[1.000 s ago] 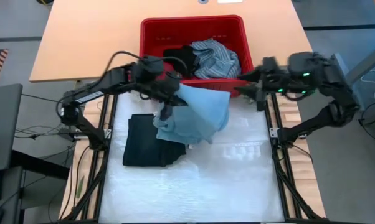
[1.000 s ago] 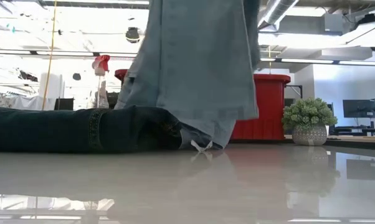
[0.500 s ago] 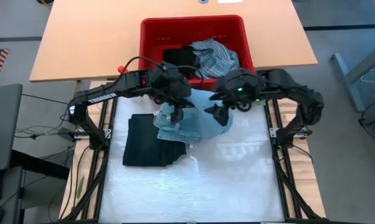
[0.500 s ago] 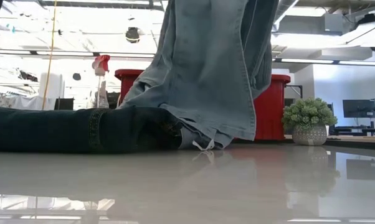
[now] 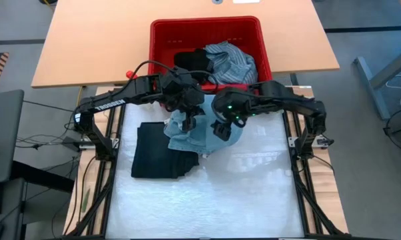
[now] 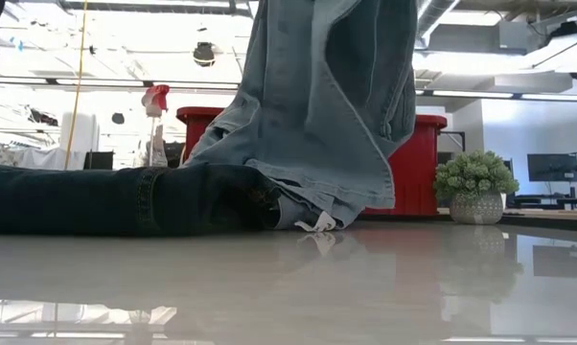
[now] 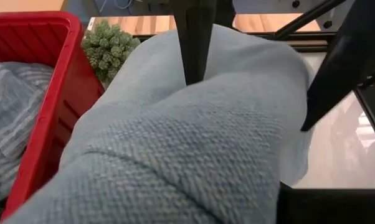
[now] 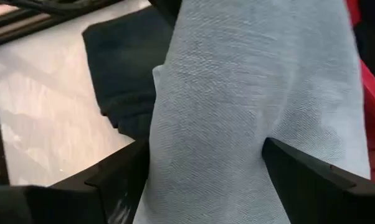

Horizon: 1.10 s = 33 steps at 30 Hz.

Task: Fold Laundry from Bin
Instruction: Fold the light blue pants

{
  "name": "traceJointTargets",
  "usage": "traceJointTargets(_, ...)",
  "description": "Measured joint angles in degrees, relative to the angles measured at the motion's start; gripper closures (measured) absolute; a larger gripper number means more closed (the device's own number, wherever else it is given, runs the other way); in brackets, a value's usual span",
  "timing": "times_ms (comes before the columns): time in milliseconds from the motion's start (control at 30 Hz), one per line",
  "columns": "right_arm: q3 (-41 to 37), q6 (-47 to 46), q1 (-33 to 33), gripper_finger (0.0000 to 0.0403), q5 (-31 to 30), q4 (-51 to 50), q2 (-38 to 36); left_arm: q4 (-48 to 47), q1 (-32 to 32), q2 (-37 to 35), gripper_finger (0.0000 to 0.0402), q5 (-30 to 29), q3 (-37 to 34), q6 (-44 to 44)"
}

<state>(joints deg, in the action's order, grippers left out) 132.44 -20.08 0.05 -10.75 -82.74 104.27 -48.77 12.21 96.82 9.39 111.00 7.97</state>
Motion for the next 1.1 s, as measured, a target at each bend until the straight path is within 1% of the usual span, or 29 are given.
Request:
traceJointTargets(67, 0.0, -0.44, 0.02, 0.0062, -1.31, -0.28, 0.13, -0.18, 0.0, 0.0, 0.0401, 0.0, 0.0, -0.08)
traceJointTargets(133, 0.0, -1.41, 0.04, 0.0071, -4.3, -0.45, 0.11, -0.12, 0.01, 0.0, 0.0401, 0.1, 0.0, -1.04)
traceJointTargets(200, 0.0, -2.35, 0.02, 0.0089, -6.97, -0.59, -0.04, -0.01, 0.04, 0.0, 0.0398, 0.3, 0.0, -2.41)
traceJointTargets(267, 0.0, -2.84, -0.2, 0.0118, -7.69, -0.54, -0.09, -0.01, 0.04, 0.0, 0.039, 0.3, 0.0, -3.1)
traceJointTargets(333, -0.02, -2.87, -0.47, 0.0157, -7.49, -0.54, -0.09, -0.08, 0.04, 0.0, 0.038, 0.35, 0.0, -3.08)
traceJointTargets(367, -0.02, -2.75, -0.6, 0.0185, -6.88, -0.51, -0.09, -0.12, 0.04, 0.0, 0.0374, 0.42, 0.0, -3.08)
traceJointTargets(433, -0.02, -2.11, -1.0, 0.0246, -5.12, -0.49, -0.14, -0.38, 0.02, 0.0, 0.0358, 0.66, 0.0, -2.95)
traceJointTargets(500, -0.02, -0.46, -1.58, 0.0316, -2.42, -0.7, -0.2, -1.07, 0.12, 0.0, 0.0338, 0.82, 0.0, -2.09)
traceJointTargets(533, -0.02, 0.8, -1.94, 0.035, -0.44, -1.31, -0.56, -1.75, 0.42, 0.0, 0.0326, 0.89, 0.0, -1.88)
traceJointTargets(567, 0.05, 2.02, -2.38, 0.0362, 1.68, -2.18, -0.86, -2.49, 0.75, 0.0, 0.0314, 1.06, 0.0, -1.92)
traceJointTargets(633, 1.26, 3.16, -3.37, 0.036, 6.55, -5.19, -1.31, -4.63, 1.77, -0.01, 0.029, 1.24, 0.56, -2.54)
traceJointTargets(700, 2.44, 4.85, -5.14, 0.036, 13.05, -7.34, -2.15, -7.05, 3.01, -0.04, 0.0268, 1.31, 1.7, -2.57)
traceJointTargets(800, 1.1, 8.6, -8.8, 0.036, 28.58, -7.5, -5.98, -8.79, 4.62, -0.2, 0.0244, 2.8, 3.04, -1.62)
traceJointTargets(900, 1.33, 9.84, -12.67, 0.036, 44.36, -7.41, -9.25, -8.96, 6.16, -0.2, 0.0234, 5.29, 4.8, -1.56)
traceJointTargets(967, 1.4, 10.24, -15.44, 0.036, 53.98, -7.47, -10.98, -7.88, 7.2, -0.33, 0.0233, 8.5, 6.0, -1.54)
traceJointTargets(1000, 1.42, 10.3, -16.75, 0.036, 57.13, -7.46, -11.67, -7.13, 7.7, -0.35, 0.0233, 11.68, 6.64, -1.55)
traceJointTargets(1100, 1.42, 8.74, -20.31, 0.036, 61.47, -7.53, -13.44, -5.02, 9.13, -0.35, 0.0234, 25.41, 8.96, -0.46)
